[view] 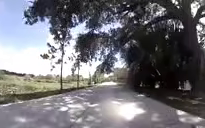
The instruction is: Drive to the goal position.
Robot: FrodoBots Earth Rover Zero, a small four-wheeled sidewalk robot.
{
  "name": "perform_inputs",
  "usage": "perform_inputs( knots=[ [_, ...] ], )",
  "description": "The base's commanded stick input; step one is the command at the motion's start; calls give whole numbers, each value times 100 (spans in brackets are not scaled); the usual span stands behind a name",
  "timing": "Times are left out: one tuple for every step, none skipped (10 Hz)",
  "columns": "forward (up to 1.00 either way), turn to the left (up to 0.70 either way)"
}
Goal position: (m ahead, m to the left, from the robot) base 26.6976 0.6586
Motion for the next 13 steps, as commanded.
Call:
perform_inputs(
  knots=[
    [85, 0],
    [85, 0],
    [85, 0],
    [85, 0],
    [85, 0],
    [85, -19],
    [85, 0],
    [85, 0],
    [85, 0],
    [85, 0],
    [85, 0],
    [85, 0],
    [85, 0]
  ],
)
